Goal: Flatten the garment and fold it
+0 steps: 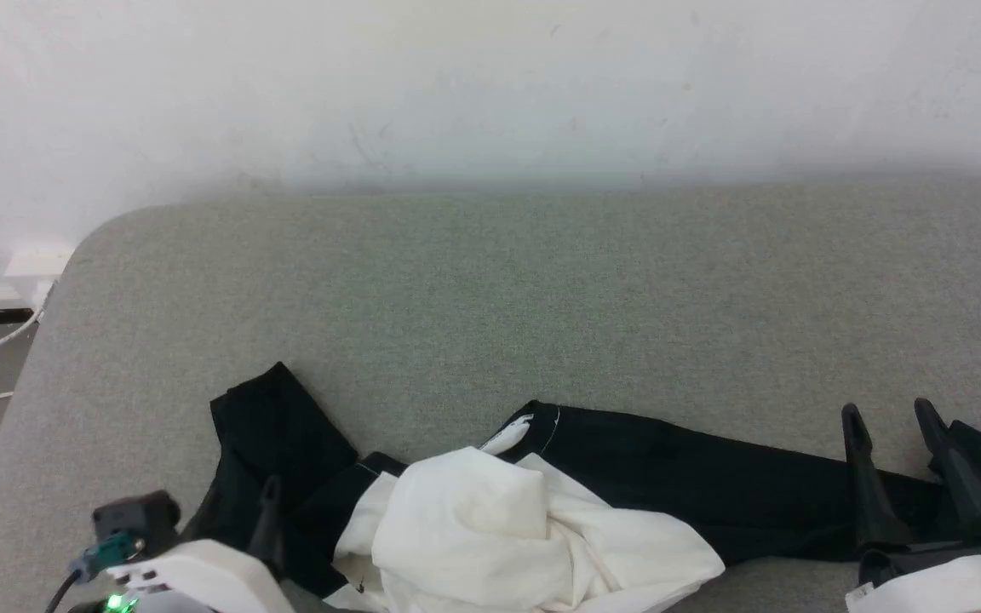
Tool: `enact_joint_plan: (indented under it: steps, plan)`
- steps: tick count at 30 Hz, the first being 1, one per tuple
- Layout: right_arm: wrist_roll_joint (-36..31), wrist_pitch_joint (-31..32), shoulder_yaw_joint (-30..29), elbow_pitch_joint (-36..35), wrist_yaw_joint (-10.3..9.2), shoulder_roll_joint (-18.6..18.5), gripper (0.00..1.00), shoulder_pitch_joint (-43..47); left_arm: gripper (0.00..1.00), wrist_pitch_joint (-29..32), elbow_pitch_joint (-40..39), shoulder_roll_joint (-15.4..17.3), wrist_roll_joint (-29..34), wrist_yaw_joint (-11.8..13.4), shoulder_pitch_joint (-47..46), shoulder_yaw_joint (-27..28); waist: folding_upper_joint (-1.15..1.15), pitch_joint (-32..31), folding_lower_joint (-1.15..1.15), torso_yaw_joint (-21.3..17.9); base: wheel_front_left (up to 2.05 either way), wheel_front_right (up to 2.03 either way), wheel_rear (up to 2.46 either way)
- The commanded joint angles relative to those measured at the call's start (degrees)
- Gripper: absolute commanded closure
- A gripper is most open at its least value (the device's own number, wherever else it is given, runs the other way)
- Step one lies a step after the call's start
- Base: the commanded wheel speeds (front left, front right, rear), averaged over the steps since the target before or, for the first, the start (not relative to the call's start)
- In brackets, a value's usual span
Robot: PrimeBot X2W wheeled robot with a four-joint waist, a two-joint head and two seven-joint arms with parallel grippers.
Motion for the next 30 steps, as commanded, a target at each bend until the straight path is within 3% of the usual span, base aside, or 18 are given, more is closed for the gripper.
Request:
enact_joint_plan:
  steps: [1,6,12,13,15,19,24,30]
  plan:
    - [0.1,0.1,0.1,0.0,-0.11,0.1,0.0,0.6,0.0,0.5,-1.9,0.2,0.5,-0.4,-0.5,-0.6,0.0,-0.3,0.01,0.0,0.0,0.0,0.0]
    - [0.3,0.2,0.4,0.0,-0.11,0.1,0.0,0.5,0.0,6.6,-6.4,0.7,0.8,-3.3,-2.9,-6.1,0.0,-0.3,0.01,-0.1,0.0,0.0,0.0]
    - [1.0,-0.1,1.3,0.8,-0.11,0.1,0.0,-0.2,0.0,16.1,-2.1,-0.8,-2.2,-7.6,-6.1,-12.6,0.0,0.4,0.01,-1.4,0.0,0.0,0.0]
    - [1.1,-0.1,1.2,1.0,-0.11,0.1,0.0,-0.1,0.13,17.4,-1.2,-1.2,-3.0,-8.3,-6.3,-13.5,0.0,0.4,0.01,-1.6,0.0,0.0,0.0]
    - [1.2,-0.2,1.1,1.4,-0.11,0.1,0.0,-0.2,1.0,19.0,0.4,-1.6,-3.6,-9.7,-7.0,-14.9,0.0,0.5,0.01,-1.9,0.0,0.0,0.0]
    - [1.4,-0.3,0.8,2.0,-0.11,0.1,0.0,-0.2,1.0,18.3,0.5,-2.9,-3.1,-13.1,-9.2,-17.9,0.0,0.0,0.01,-2.2,0.0,0.0,0.0]
    - [1.4,-0.2,0.6,2.2,-0.11,0.1,0.0,-0.2,1.0,20.0,-0.6,-5.1,-0.4,-17.1,-11.4,-26.1,0.0,-1.4,0.01,-1.8,0.0,0.0,0.0]
    - [1.4,0.1,0.8,2.0,-0.11,0.1,0.0,-0.1,1.0,24.0,1.6,-6.5,-0.5,-19.0,-10.3,-36.3,0.0,-1.8,0.01,-1.4,0.0,0.0,0.0]
